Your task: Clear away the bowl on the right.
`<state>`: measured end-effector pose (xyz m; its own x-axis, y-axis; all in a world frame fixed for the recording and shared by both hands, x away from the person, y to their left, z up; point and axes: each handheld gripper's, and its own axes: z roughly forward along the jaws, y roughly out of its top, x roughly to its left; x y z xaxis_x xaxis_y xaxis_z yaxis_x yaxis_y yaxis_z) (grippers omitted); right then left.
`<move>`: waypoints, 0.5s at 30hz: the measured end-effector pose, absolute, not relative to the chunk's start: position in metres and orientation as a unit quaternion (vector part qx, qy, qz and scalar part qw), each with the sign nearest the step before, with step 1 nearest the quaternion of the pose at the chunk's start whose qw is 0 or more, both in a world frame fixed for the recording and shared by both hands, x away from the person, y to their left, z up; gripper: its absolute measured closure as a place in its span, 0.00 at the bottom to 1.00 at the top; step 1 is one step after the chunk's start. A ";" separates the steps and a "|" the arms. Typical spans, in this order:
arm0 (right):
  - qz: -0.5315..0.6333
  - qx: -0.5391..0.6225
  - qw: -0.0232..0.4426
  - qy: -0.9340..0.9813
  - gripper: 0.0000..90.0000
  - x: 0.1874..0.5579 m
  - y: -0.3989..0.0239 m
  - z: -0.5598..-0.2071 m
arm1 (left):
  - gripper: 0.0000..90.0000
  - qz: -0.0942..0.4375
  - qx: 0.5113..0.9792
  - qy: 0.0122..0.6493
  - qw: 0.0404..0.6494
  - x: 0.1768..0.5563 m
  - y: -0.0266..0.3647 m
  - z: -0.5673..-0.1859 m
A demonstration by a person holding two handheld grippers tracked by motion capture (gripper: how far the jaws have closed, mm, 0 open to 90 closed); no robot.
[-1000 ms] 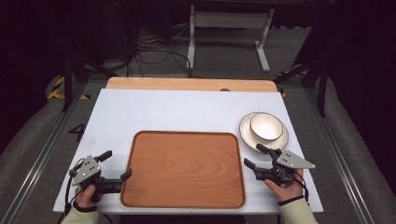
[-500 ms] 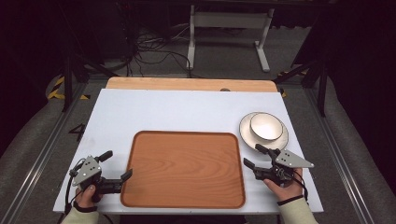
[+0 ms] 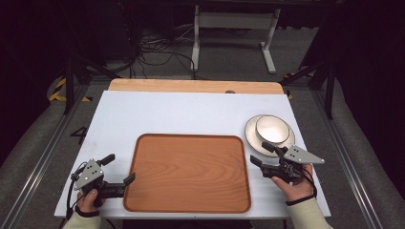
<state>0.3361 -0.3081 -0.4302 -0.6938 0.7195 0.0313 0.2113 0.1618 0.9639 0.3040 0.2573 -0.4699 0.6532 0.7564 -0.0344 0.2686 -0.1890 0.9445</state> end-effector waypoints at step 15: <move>0.563 0.315 0.238 0.726 0.31 0.343 -0.310 -0.397 | 0.00 0.228 0.737 0.348 0.533 0.304 0.257 -0.470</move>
